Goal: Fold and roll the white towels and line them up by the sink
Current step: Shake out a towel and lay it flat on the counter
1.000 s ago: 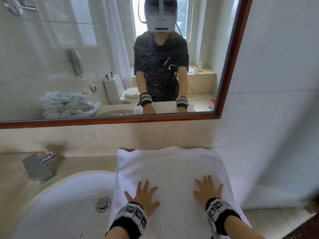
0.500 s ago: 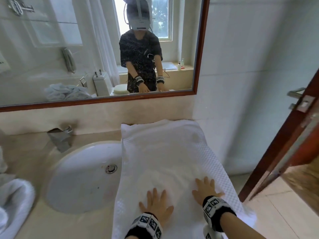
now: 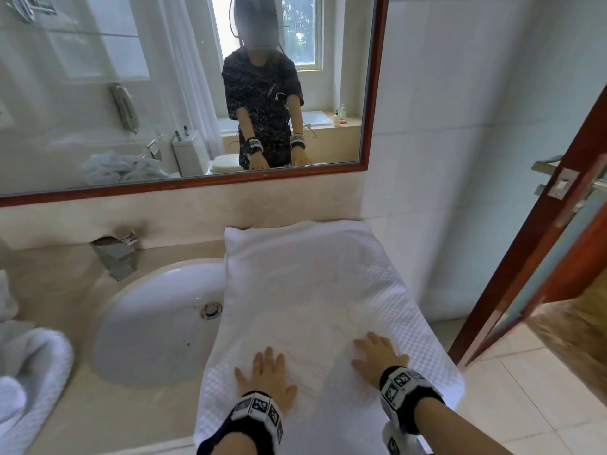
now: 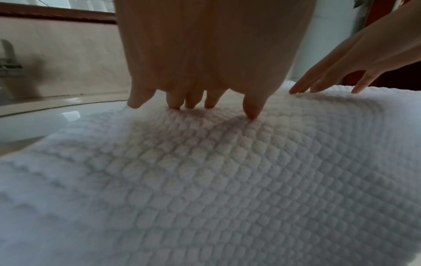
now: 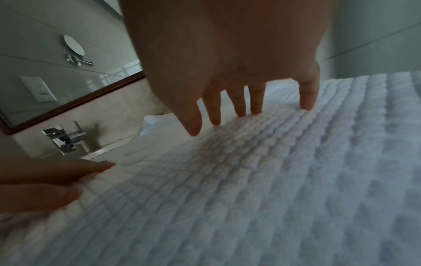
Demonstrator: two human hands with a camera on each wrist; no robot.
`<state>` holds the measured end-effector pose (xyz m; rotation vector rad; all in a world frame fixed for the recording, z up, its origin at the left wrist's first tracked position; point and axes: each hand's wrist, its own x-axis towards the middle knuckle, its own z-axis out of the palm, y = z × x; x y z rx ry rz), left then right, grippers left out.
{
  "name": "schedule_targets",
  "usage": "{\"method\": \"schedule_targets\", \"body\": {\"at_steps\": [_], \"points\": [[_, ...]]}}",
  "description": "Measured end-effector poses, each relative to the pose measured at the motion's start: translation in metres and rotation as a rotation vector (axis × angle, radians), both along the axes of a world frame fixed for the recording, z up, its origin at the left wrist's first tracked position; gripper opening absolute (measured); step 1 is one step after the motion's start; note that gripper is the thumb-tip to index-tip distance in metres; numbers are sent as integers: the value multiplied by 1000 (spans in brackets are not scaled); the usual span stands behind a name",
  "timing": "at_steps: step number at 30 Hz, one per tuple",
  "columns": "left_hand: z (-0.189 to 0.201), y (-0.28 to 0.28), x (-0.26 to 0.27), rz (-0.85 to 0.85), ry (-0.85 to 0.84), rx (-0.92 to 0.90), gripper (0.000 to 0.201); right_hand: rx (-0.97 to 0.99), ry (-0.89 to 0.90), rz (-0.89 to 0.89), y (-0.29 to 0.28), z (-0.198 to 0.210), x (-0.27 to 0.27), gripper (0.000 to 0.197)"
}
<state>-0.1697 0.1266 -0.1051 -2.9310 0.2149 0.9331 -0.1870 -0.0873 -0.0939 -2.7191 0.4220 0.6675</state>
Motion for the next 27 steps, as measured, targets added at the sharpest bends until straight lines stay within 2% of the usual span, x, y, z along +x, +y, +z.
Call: {"method": "schedule_targets", "body": {"at_steps": [2,4,8,12,20,24,27], "points": [[0,7,3,22,11,-18,68,-36,-22,-57,-1,-1,2,54],[-1,12,4,42,28,-51,68,-44,33,-76,-2,-5,0,58],[-8,21,5,57,29,-124,74,-54,100,-64,-6,-15,-1,62],[-12,14,4,50,20,-121,81,-55,112,-29,-17,-19,5,65],[-8,7,-1,62,35,-131,77,-69,116,-7,-24,-14,11,67],[-10,18,-15,65,-25,-143,69,-90,85,11,-15,-8,4,61],[-11,34,-21,146,-105,-163,63,-117,44,79,0,-5,-6,58]]}}
